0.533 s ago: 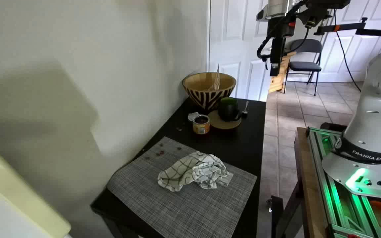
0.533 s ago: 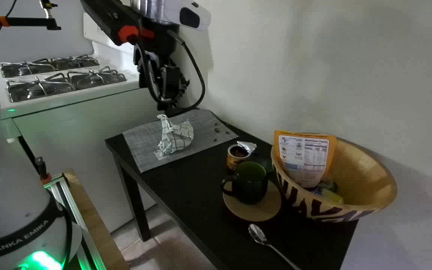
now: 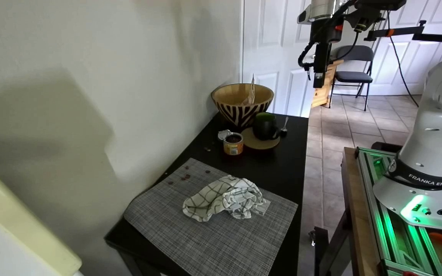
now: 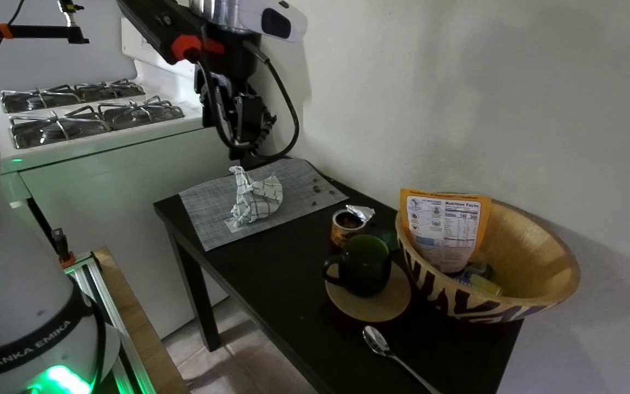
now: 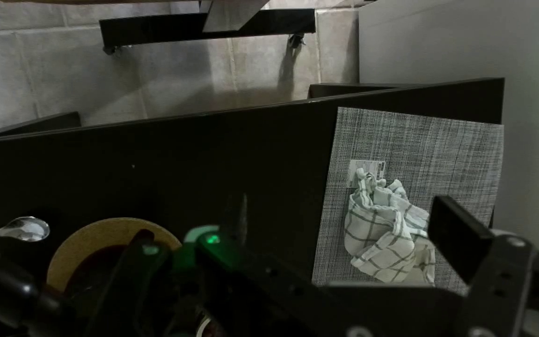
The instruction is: Put the mug inside the bowl
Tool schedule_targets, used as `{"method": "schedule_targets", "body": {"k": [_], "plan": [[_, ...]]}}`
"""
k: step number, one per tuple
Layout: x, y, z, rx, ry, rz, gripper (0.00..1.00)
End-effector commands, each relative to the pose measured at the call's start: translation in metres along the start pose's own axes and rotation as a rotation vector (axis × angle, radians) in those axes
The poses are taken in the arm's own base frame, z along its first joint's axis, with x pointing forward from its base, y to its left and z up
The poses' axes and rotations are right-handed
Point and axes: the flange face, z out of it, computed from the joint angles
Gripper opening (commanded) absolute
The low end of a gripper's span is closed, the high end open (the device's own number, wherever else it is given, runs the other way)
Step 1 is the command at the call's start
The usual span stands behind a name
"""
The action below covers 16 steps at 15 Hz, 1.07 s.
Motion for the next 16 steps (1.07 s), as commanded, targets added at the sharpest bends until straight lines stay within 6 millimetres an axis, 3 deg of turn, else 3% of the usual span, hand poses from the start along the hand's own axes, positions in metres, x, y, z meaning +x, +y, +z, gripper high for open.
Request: {"method": "schedule_targets", "body": {"k": [1, 5, 9, 13, 16], "plan": [[0.01, 0.01, 0.002, -0.023, 0.1, 0.041, 1.0], [0.041, 0.048, 0.023, -0.094, 0.29, 0.147, 1.0], [0.073, 0.087, 0.077, -0.175, 0.322, 0.291, 1.0], [0.086, 0.107, 0.129, -0.221, 0.271, 0.411, 1.0], [0.088, 0.116, 0.155, -0.239, 0.206, 0.453, 1.0]]}}
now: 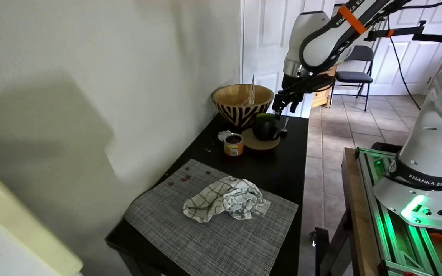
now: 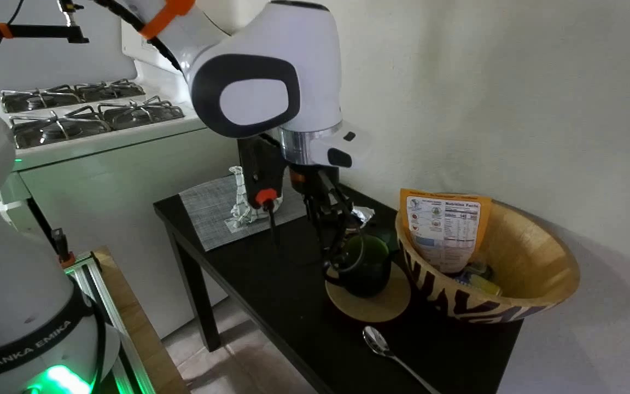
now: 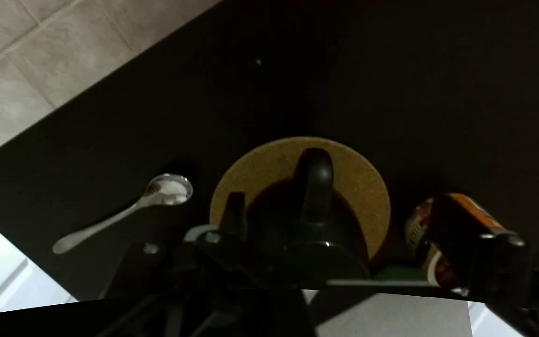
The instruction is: Put the mug inside the bowl
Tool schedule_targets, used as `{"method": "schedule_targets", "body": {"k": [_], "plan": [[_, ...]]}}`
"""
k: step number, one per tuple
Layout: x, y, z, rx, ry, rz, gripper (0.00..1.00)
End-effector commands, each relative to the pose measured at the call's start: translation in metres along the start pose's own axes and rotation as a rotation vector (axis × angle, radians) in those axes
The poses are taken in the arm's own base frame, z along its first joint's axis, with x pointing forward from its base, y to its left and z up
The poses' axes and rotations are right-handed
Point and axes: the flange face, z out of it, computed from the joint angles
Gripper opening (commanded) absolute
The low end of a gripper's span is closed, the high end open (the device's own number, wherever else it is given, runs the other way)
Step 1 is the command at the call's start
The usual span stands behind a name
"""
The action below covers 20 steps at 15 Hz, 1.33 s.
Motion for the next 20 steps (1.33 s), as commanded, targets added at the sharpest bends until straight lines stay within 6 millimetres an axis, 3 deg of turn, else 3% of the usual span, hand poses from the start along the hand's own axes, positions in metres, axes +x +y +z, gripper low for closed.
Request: {"method": "schedule_targets", "body": {"k": [1, 12, 15, 20], "plan": [[0.002, 0.004, 0.033, -0.043, -0.053, 0.043, 1.0], [0.025, -0.001, 0.074, -0.043, -0.02, -0.007, 0.98], [0.03, -0.006, 0.081, -0.044, 0.005, -0.004, 0.92], [0.039, -0.008, 0.086, -0.047, 0.034, -0.008, 0.51]]}}
